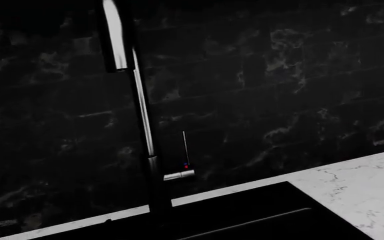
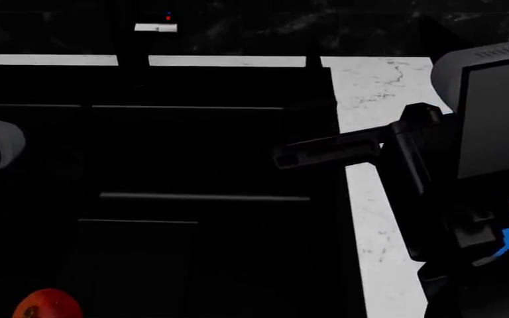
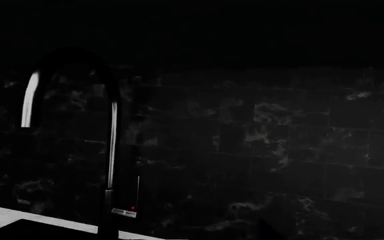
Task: Pick the pomegranate from the sink and place it on the plate located on the counter
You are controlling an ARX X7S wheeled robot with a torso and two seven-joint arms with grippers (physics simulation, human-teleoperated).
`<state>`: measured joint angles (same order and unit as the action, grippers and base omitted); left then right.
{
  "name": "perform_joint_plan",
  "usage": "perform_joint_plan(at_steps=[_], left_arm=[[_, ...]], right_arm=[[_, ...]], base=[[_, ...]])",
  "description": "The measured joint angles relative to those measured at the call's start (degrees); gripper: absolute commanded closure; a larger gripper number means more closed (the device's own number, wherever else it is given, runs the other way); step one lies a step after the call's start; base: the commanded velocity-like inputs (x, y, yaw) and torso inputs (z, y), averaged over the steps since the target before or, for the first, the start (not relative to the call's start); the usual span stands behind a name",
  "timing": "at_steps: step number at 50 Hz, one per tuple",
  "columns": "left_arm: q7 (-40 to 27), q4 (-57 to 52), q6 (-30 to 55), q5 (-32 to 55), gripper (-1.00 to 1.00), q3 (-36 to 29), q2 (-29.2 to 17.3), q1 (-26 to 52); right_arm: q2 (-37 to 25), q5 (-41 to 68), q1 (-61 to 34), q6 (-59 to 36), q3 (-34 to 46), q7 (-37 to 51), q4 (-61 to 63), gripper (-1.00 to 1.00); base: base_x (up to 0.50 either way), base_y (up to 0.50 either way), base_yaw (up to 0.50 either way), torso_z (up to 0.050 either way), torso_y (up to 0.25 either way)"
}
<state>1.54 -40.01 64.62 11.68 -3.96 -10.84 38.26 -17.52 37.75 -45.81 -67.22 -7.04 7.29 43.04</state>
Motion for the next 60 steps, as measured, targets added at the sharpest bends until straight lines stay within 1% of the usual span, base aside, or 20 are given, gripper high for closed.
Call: perform_joint_plan(at_steps=[6, 11, 23, 27, 31, 36, 38, 41, 45, 50, 55, 60], left_arm=[[1.01, -0.10, 0.40, -1.98, -1.00, -0.11, 0.42, -0.25], [1.27, 0.19, 0.25, -3.05, -1.00, -0.13, 0.53, -0.58], [1.31, 0.60, 0.33, -4.00, -1.00, -0.11, 0.54, -0.99], [1.17, 0.47, 1.00, -4.06, -1.00, -0.12, 0.52, -0.84], [0.99, -0.24, 4.73, -3.88, -1.00, -0.09, 0.52, 0.77], [0.14, -1.03, 12.58, -2.47, -1.00, -0.56, -0.30, 4.40], [-3.14, 0.16, 15.11, 1.45, -1.00, -0.55, -1.99, 6.08], [-12.67, 3.71, 18.05, 11.53, -1.00, -0.26, -5.33, 8.83], [-27.46, 9.11, 20.60, 30.72, -1.00, -0.33, -9.41, 11.77], [-41.95, 15.45, 21.99, 53.03, -1.00, -1.26, -13.34, 14.13], [-53.10, 20.81, 21.74, 70.13, -1.00, -2.74, -16.52, 15.63], [-60.70, 25.20, 20.84, 81.83, -1.00, -4.21, -19.00, 16.44]], right_arm=[[-4.55, 6.52, 0.20, 4.88, 3.47, 5.94, -1.88, -1.00], [-6.72, 9.36, 0.37, 7.45, 5.37, 8.66, -2.91, -1.00], [-9.04, 12.53, 0.65, 10.25, 7.70, 11.74, -4.02, -1.00], [-9.38, 13.19, 0.70, 10.57, 7.99, 12.28, -4.11, -1.00], [-9.64, 13.76, 0.70, 10.78, 8.09, 12.68, -4.11, -1.00], [-9.87, 14.34, 0.69, 10.95, 8.14, 13.02, -4.11, -1.00], [-9.93, 14.59, 0.69, 10.99, 8.10, 13.12, -4.13, -1.00], [-10.00, 14.87, 0.69, 11.05, 8.10, 13.24, -4.17, -1.00], [-10.08, 15.28, 0.68, 11.08, 8.05, 13.40, -4.15, -1.00], [-10.16, 15.67, 0.65, 11.21, 7.93, 13.44, -4.37, -1.00], [-10.24, 16.01, 0.60, 11.25, 7.83, 13.54, -4.46, -1.00], [-10.24, 16.05, 0.61, 11.40, 8.04, 13.52, -4.60, -1.00]], base=[[0.00, 0.00, 0.00, 0.000, -0.017], [0.00, 0.00, 0.00, 0.000, -0.216], [0.00, 0.00, 0.00, 0.000, -0.246], [0.00, 0.00, 0.00, 0.000, -0.026], [0.00, 0.00, 0.00, 0.000, 0.000], [0.00, 0.00, 0.00, 0.000, 0.000], [0.00, 0.00, 0.00, 0.000, 0.000], [0.00, 0.00, 0.00, 0.000, 0.000], [0.00, 0.00, 0.00, 0.000, 0.000], [0.00, 0.00, 0.00, 0.000, 0.000], [0.00, 0.00, 0.00, 0.000, 0.000], [0.00, 0.00, 0.00, 0.000, 0.000]])
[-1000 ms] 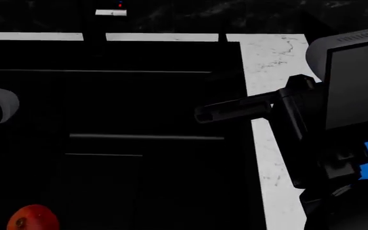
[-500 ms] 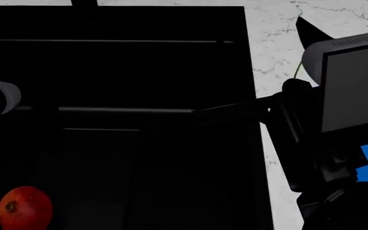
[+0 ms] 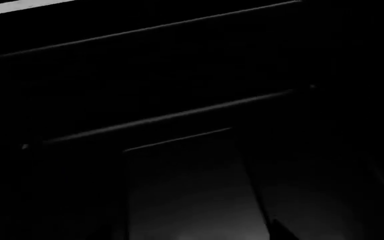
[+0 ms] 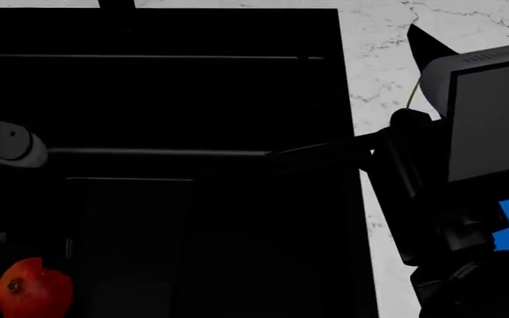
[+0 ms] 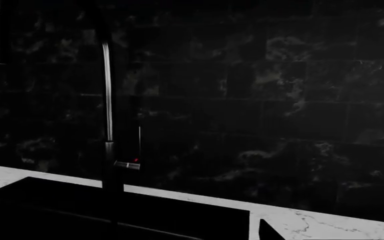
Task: Pick the pomegranate from the sink and place it on the plate located on the counter
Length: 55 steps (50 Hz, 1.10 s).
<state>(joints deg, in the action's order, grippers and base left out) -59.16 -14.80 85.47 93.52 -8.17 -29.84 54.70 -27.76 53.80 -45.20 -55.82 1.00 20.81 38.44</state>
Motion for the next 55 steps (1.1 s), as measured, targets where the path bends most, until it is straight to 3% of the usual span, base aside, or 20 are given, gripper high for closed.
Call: perform_joint_plan(at_steps=[9, 19, 55], left_arm=[[-6.93, 6.62, -1.44, 11.23, -1.00, -2.54, -2.57, 0.44], [-6.62, 11.57, -2.25, 12.97, -1.00, -4.02, -3.48, -1.21], [10.27, 23.16, -6.51, -5.84, -1.00, -11.61, -5.57, -1.26]], right_arm=[[-0.06, 0.24, -0.01, 0.12, 0.25, 0.03, -0.10, -1.00], [-0.21, 0.46, -0.04, 0.24, 0.34, 0.14, -0.25, -1.00], [-0.47, -0.45, 0.32, 1.28, 2.36, -0.17, -1.05, -1.00]], base=[[0.00, 0.00, 0.00, 0.000, 0.000], [0.00, 0.00, 0.00, 0.000, 0.000], [0.00, 0.00, 0.00, 0.000, 0.000]])
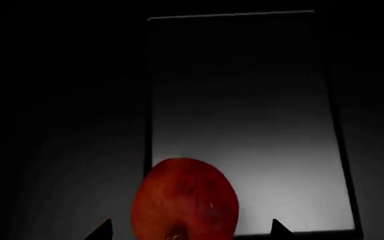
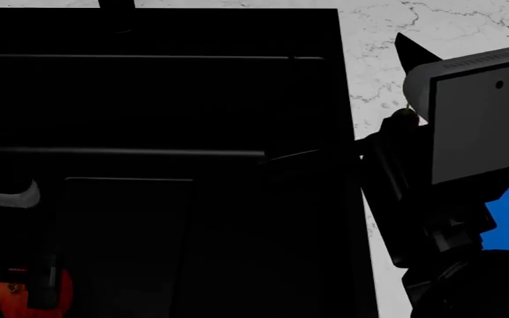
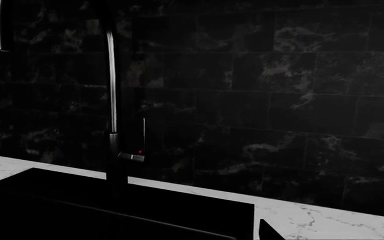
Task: Pick the pomegranate from the sink and place it on the plate located on the counter
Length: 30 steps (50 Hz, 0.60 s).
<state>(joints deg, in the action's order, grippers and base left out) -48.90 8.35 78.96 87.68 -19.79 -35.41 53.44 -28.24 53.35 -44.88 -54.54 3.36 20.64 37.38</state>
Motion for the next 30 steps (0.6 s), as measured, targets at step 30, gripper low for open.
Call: perform_joint_plan(at_steps=[30], left_arm=[[14.40, 11.76, -6.29, -11.99, -1.00, -7.63, 1.43, 2.35]], right_arm=[[-0.26, -0.88, 0.21, 0.79, 1.71, -0.19, -0.62, -1.00]], base=[[0.00, 0.00, 0.00, 0.000, 0.000]])
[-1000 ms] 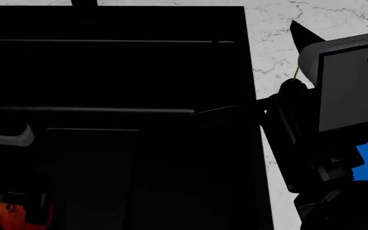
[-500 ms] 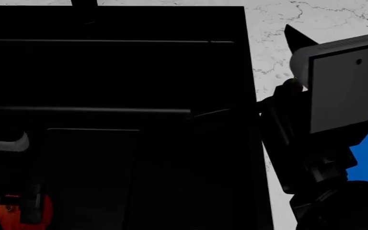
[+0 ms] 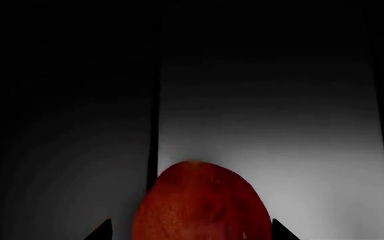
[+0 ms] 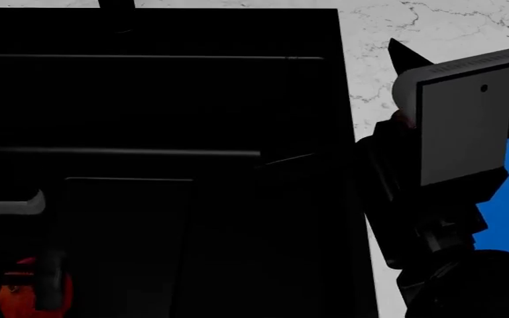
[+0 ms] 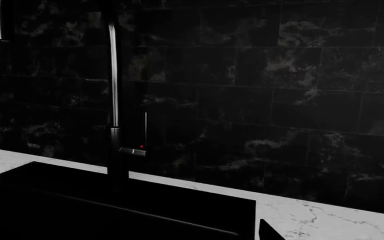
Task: Pick the pomegranate from the sink and place it on the plate located on the counter
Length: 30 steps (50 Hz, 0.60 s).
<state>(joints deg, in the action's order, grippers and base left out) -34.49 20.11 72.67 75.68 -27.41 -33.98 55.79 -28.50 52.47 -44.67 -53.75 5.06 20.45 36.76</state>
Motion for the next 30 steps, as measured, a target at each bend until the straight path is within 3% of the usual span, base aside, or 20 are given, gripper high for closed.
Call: perform_joint_plan(at_steps=[20, 21, 30], left_arm=[[5.88, 4.74, -3.21, -2.85, -1.00, -1.84, 1.21, 0.41], [6.03, 4.86, -3.31, -2.93, 1.00, -1.85, 1.24, 0.41], [6.89, 4.32, -3.44, -3.83, 1.00, -1.41, 0.98, 0.56]], right_arm=[[-0.20, -0.25, 0.02, 0.48, 0.66, 0.02, -0.36, -1.00], [-0.21, -0.27, 0.02, 0.51, 0.70, 0.02, -0.39, -1.00], [-0.35, -0.20, -0.03, 0.66, 0.89, 0.06, -0.45, -1.00]], base=[[0.00, 0.00, 0.00, 0.000, -0.001], [0.00, 0.00, 0.00, 0.000, 0.000], [0.00, 0.00, 0.00, -0.002, -0.003]])
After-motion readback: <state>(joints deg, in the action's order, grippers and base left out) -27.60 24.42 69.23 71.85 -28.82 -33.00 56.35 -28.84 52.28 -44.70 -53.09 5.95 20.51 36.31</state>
